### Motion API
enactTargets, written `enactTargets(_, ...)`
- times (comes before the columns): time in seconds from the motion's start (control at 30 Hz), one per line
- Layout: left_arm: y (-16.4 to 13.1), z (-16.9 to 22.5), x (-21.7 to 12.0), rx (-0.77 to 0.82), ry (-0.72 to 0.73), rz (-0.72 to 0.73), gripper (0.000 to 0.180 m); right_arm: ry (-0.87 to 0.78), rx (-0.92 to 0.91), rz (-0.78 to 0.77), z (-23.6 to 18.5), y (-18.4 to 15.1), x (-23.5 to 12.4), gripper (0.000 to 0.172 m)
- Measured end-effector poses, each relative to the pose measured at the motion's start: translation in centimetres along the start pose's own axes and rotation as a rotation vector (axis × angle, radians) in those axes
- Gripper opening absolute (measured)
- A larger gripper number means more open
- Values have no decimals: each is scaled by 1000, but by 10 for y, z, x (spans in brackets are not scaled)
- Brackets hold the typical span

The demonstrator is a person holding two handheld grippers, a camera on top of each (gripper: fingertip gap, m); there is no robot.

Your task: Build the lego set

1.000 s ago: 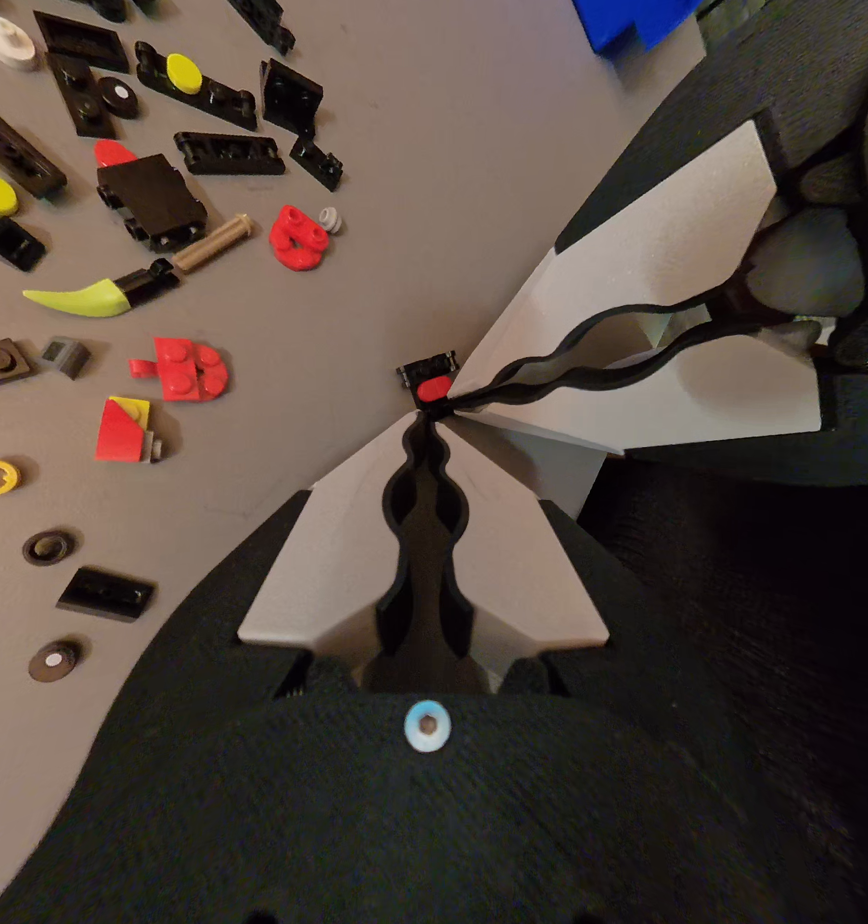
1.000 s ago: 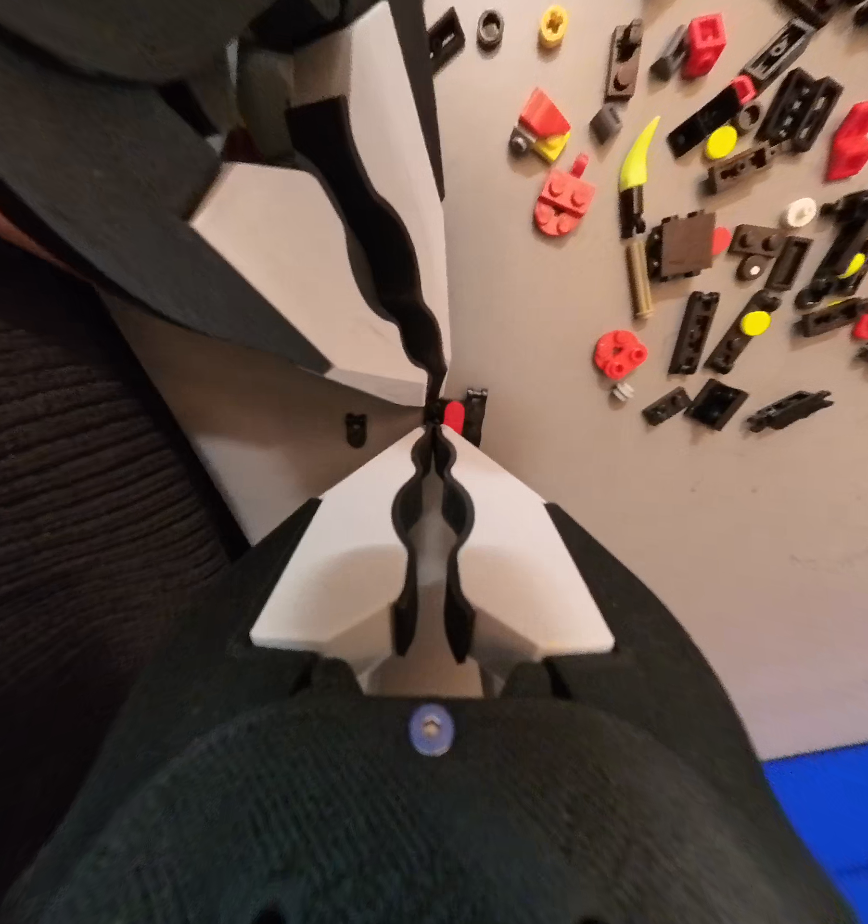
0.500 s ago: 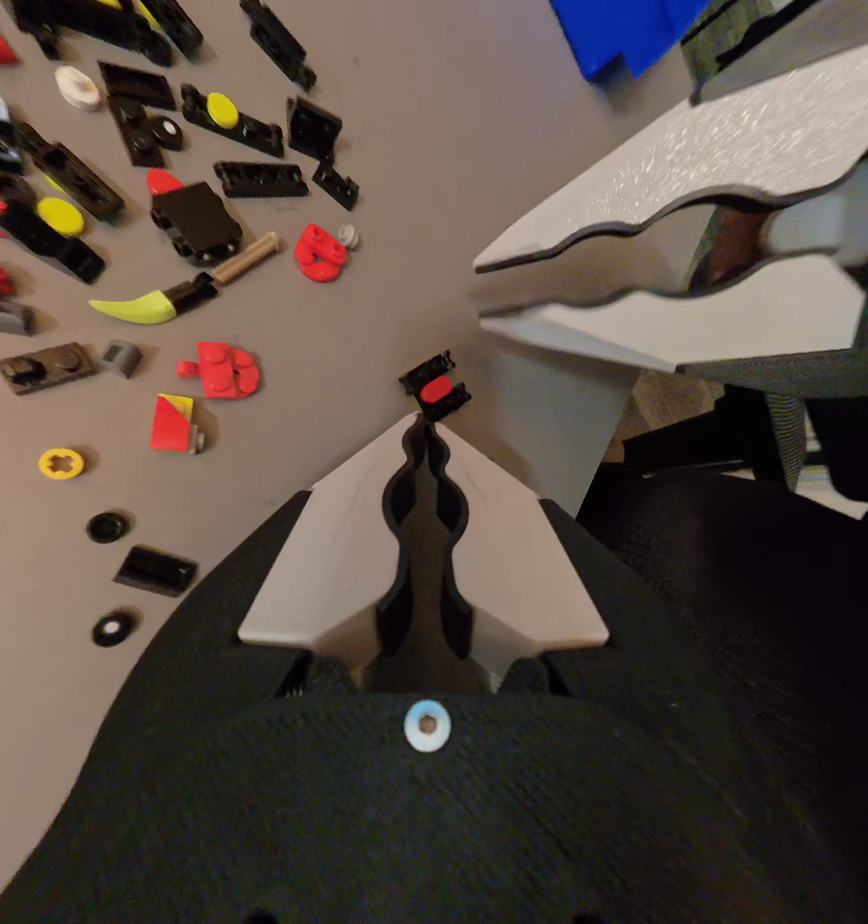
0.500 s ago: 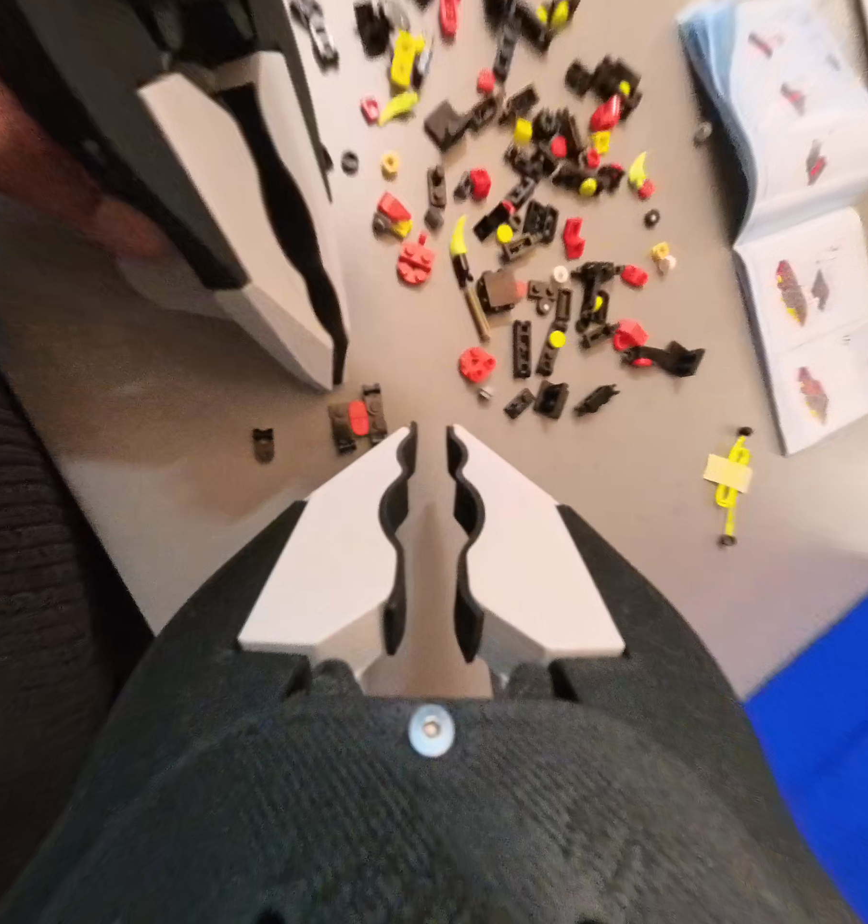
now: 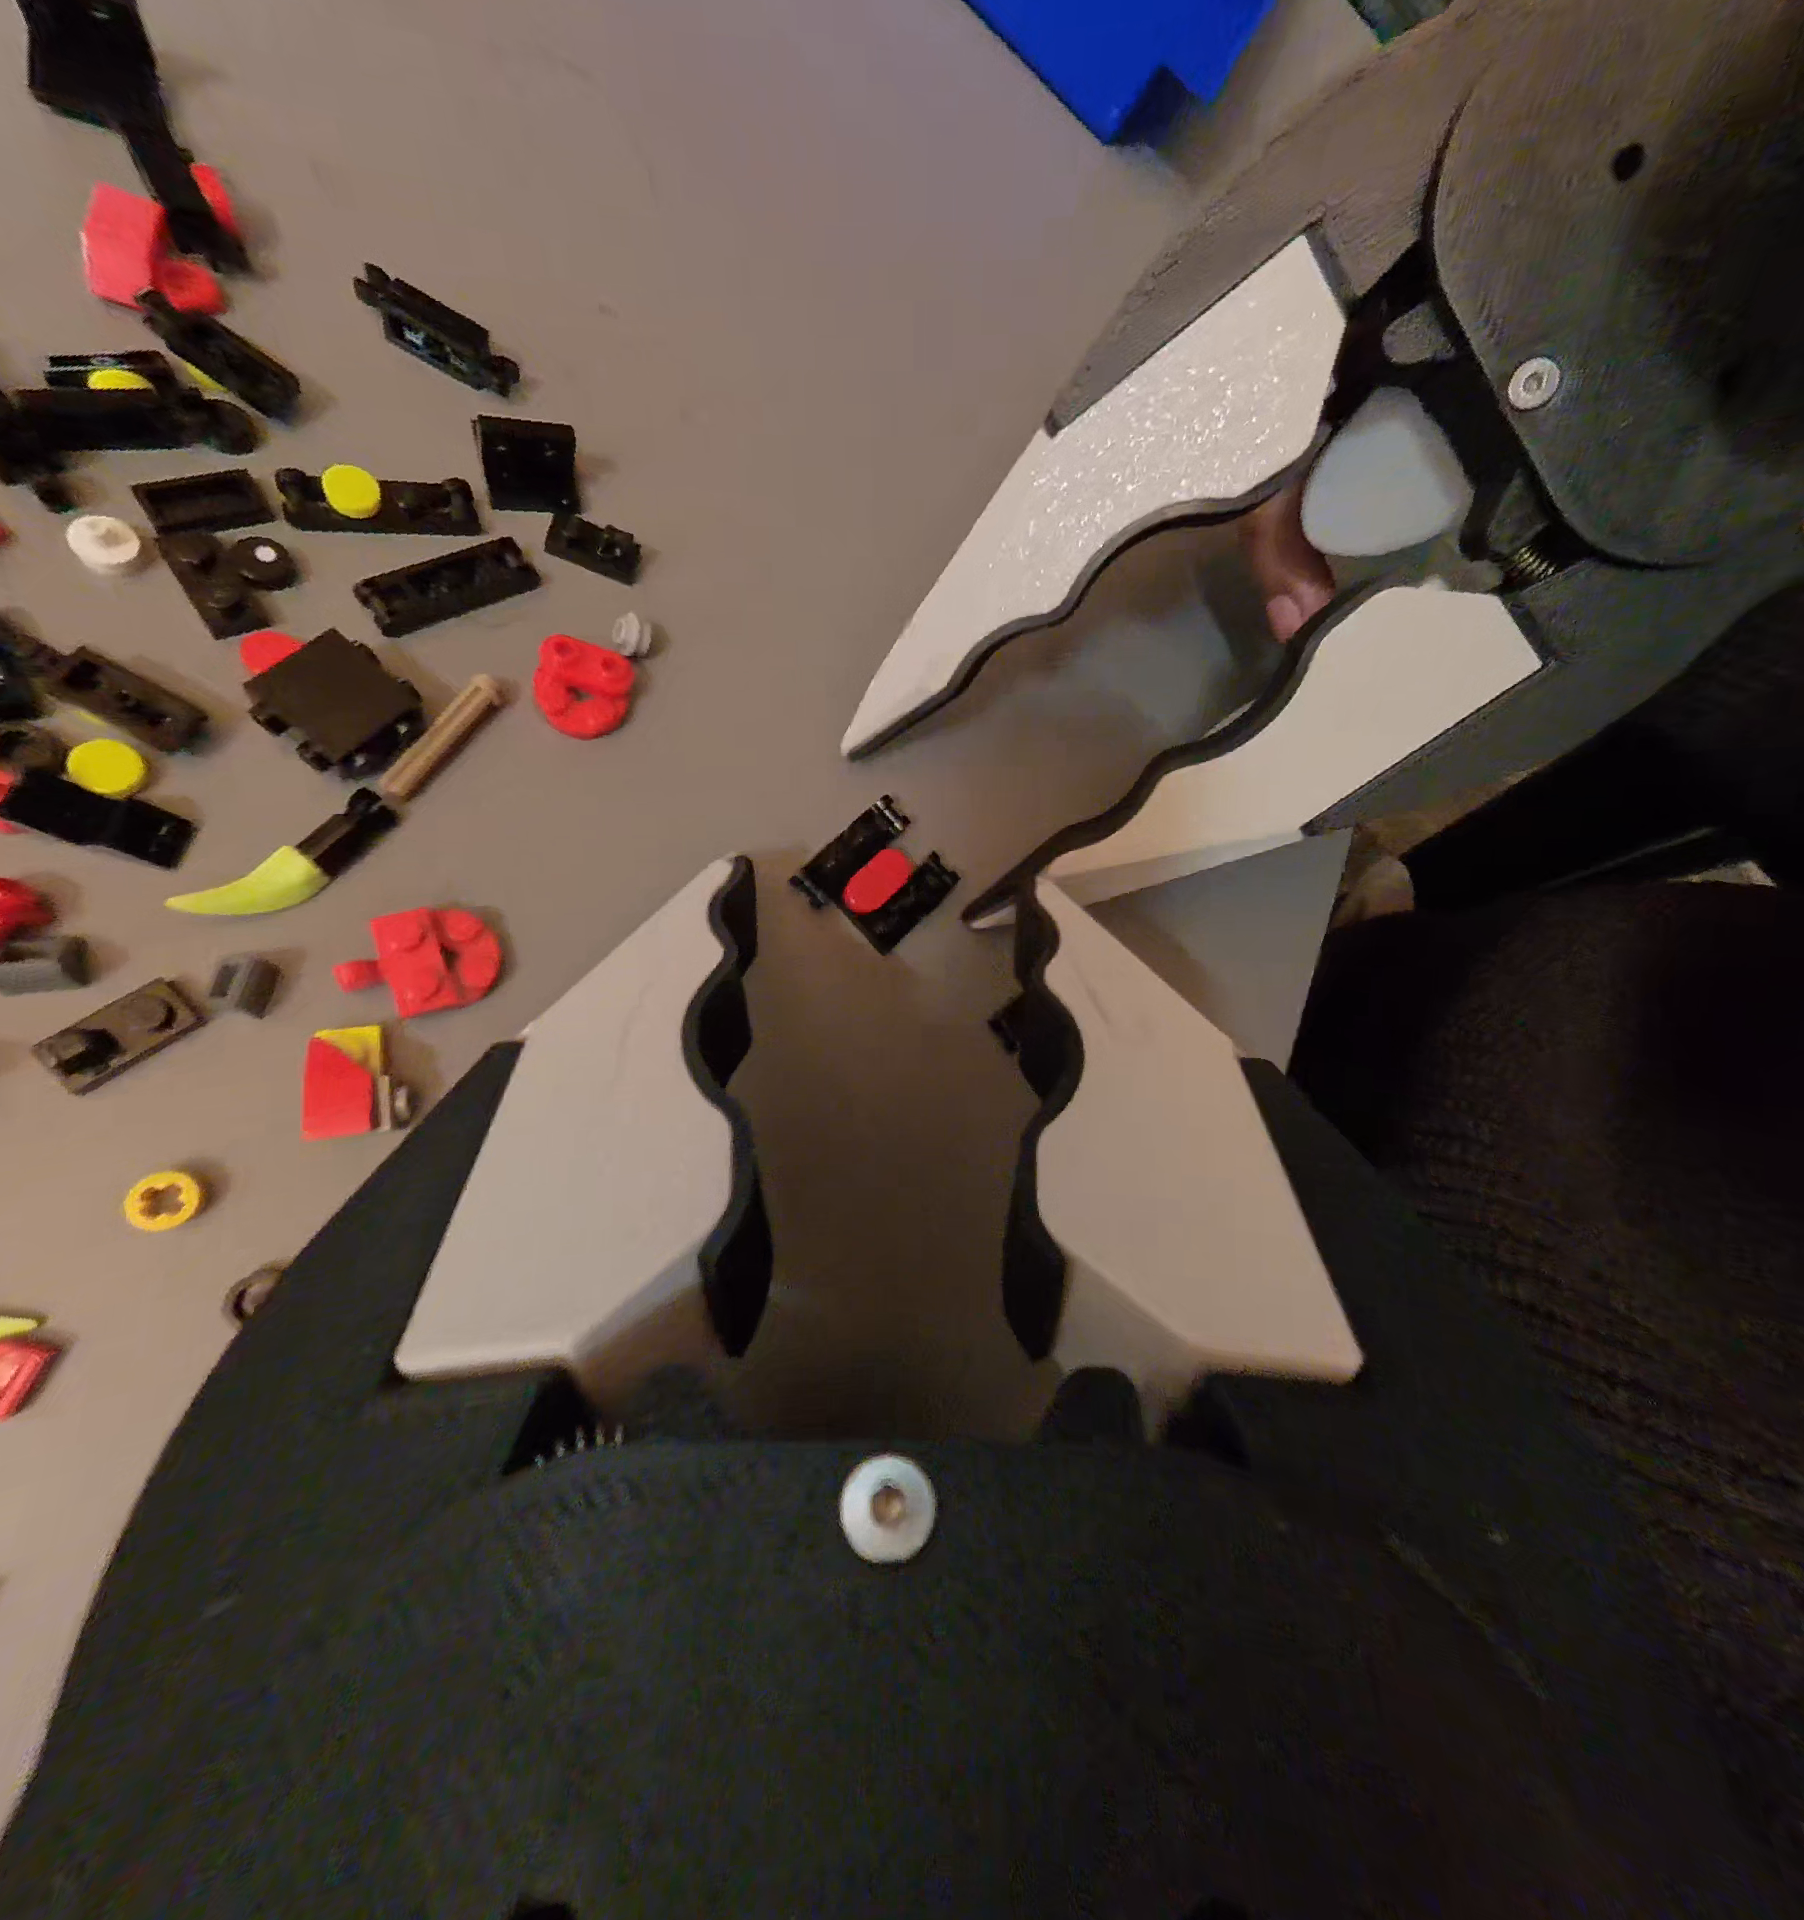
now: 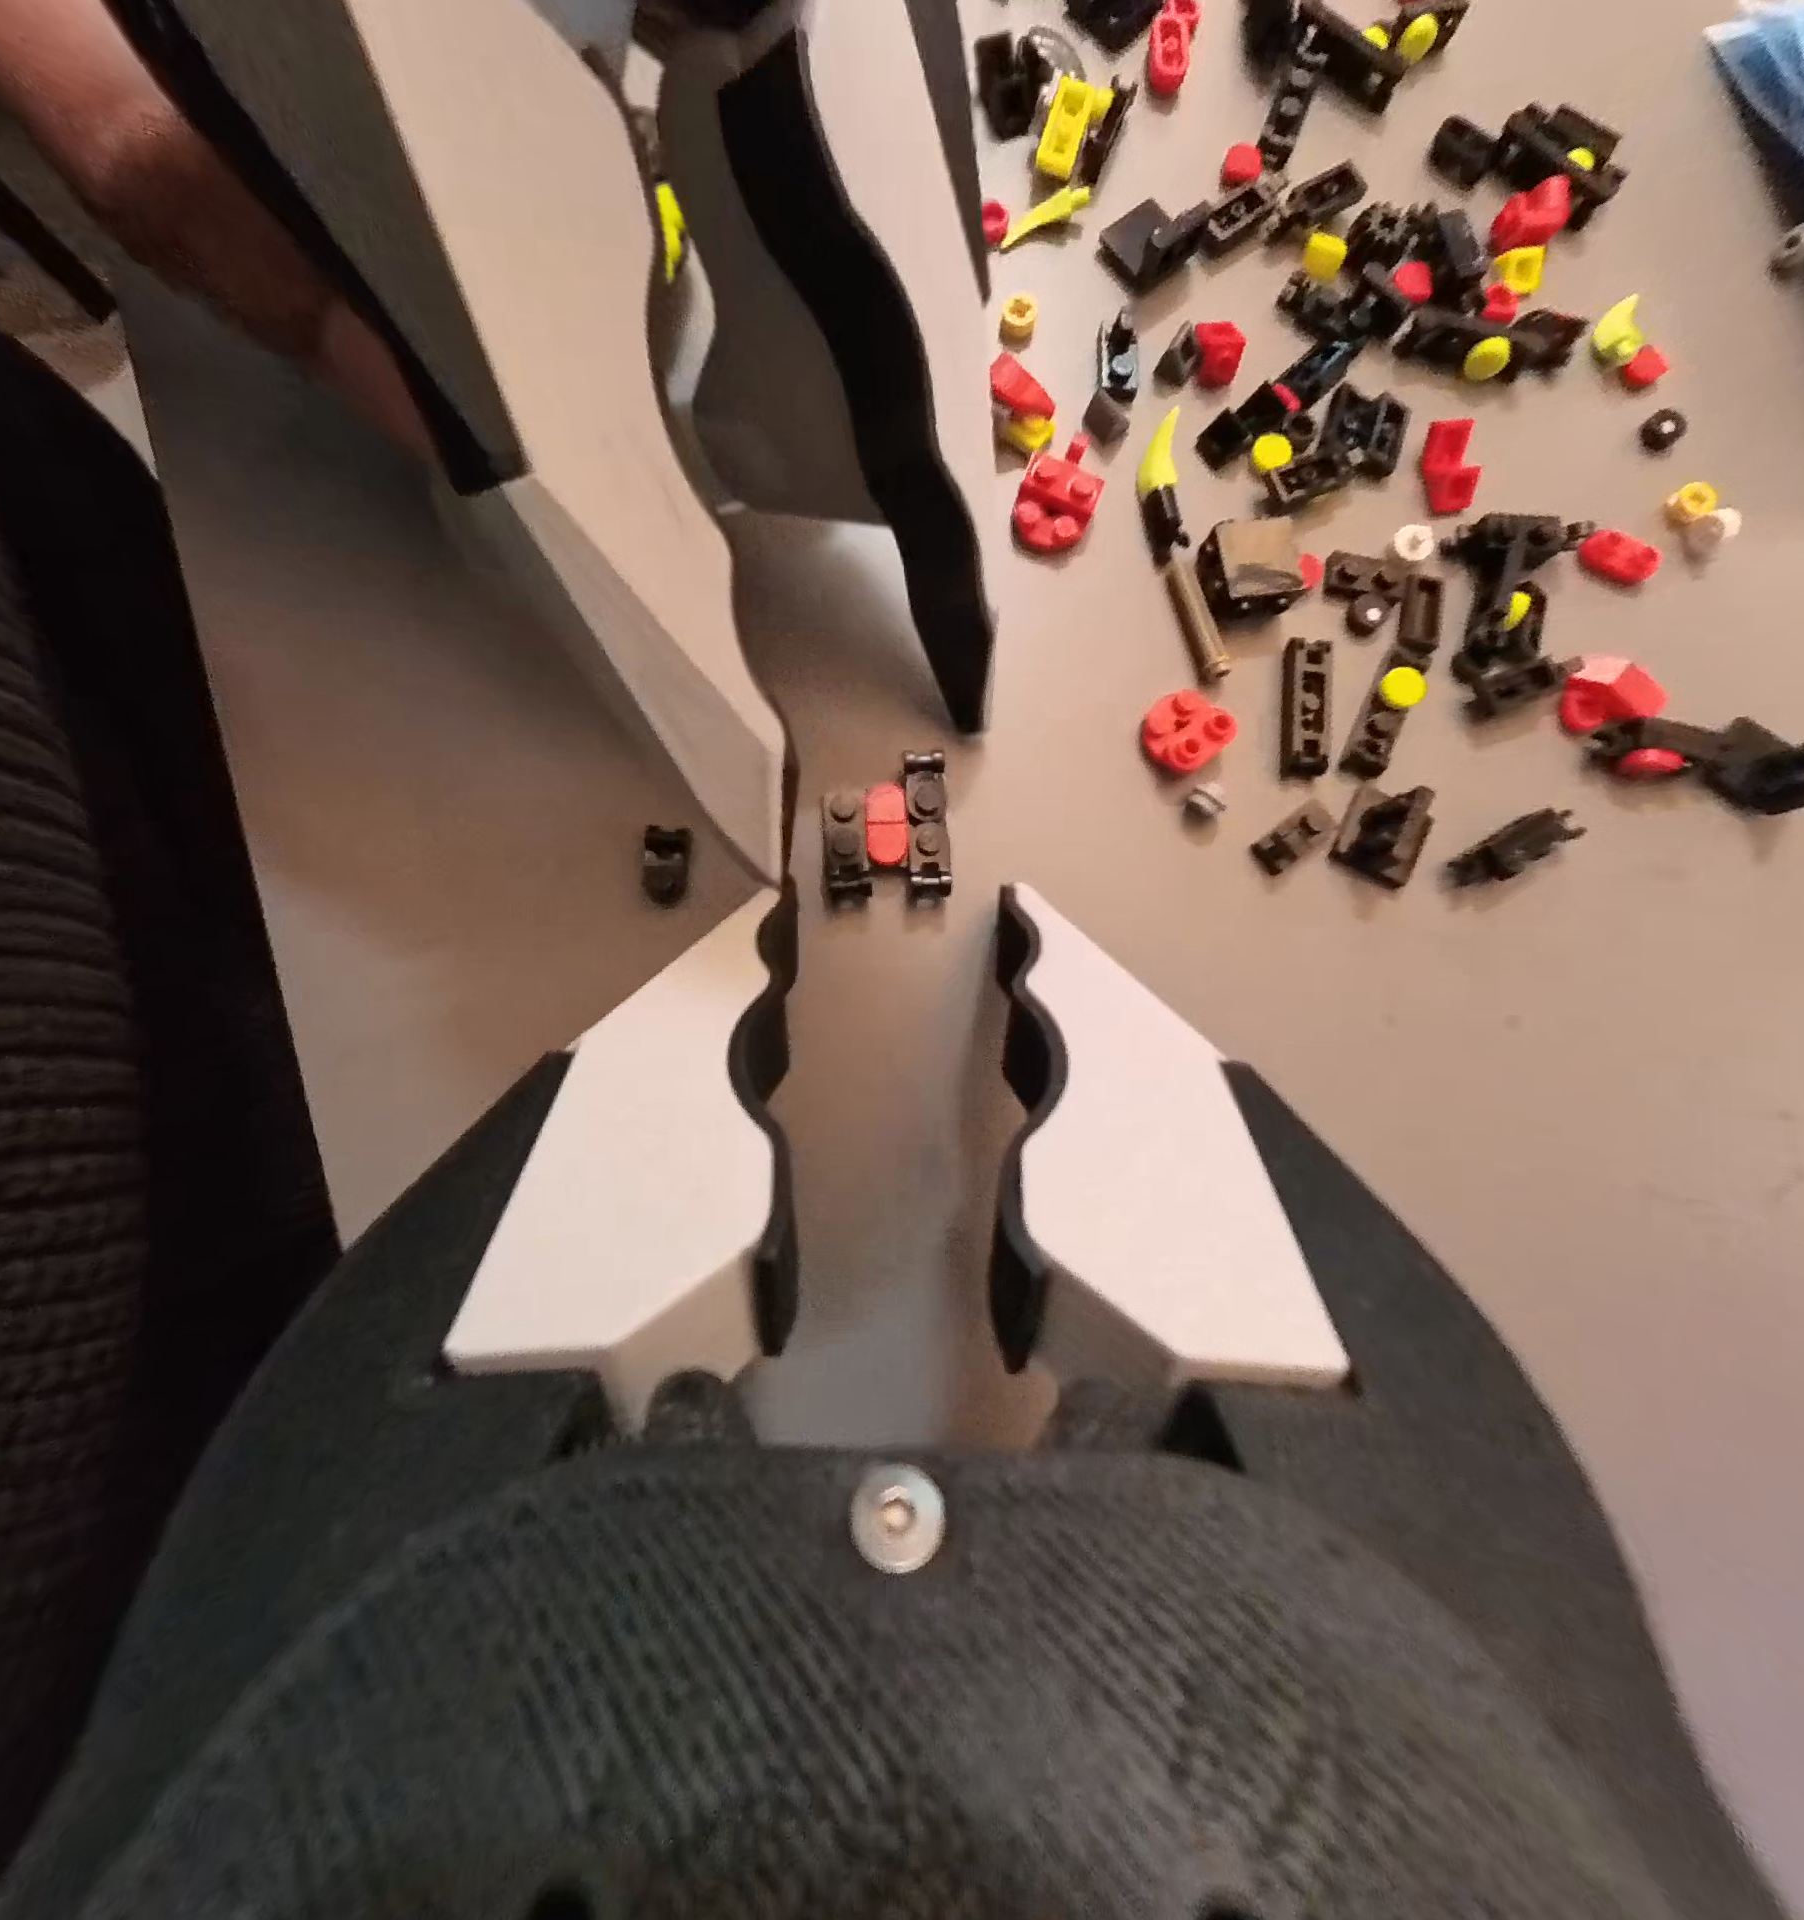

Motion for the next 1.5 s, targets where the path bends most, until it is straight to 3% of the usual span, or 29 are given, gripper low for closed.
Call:
enactTargets(0.03, 1, -1, -1, 5, 7, 6, 49, 8, 7, 0, 1, 0, 1, 35)
enactTargets(0.17, 2, -4, -3, 42, 27, 13, 54, 51, 23, 11, 2, 0, 3, 22)
enactTargets(0.43, -2, 5, 4, 210, 32, -54, 59, 64, -71, 23, 0, 2, 3, 23)
enactTargets(0.6, -2, 4, 4, 132, -15, -75, 40, 26, -52, 21, 6, -2, 0, 29)
enactTargets(1.0, -4, 5, 4, 162, 29, -91, 29, 98, -143, 44, -1, -2, 0, 24)
enactTargets(1.2, -4, 3, 3, 153, 38, -92, 21, 134, -164, 50, 2, 0, 3, 9)
enactTargets(1.5, -4, 2, 3, 131, 29, -86, 20, 143, -125, 35, 2, 0, 3, 9)
Point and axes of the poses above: each gripper's, where its closed fingertips meet, x out along the fingers, y out of its top, z = x × y across the jaws, the point moved 10 cm from there along -x, back along the fingers, and after that the axes turned 6 degrees about -y, right-handed, at the moved point
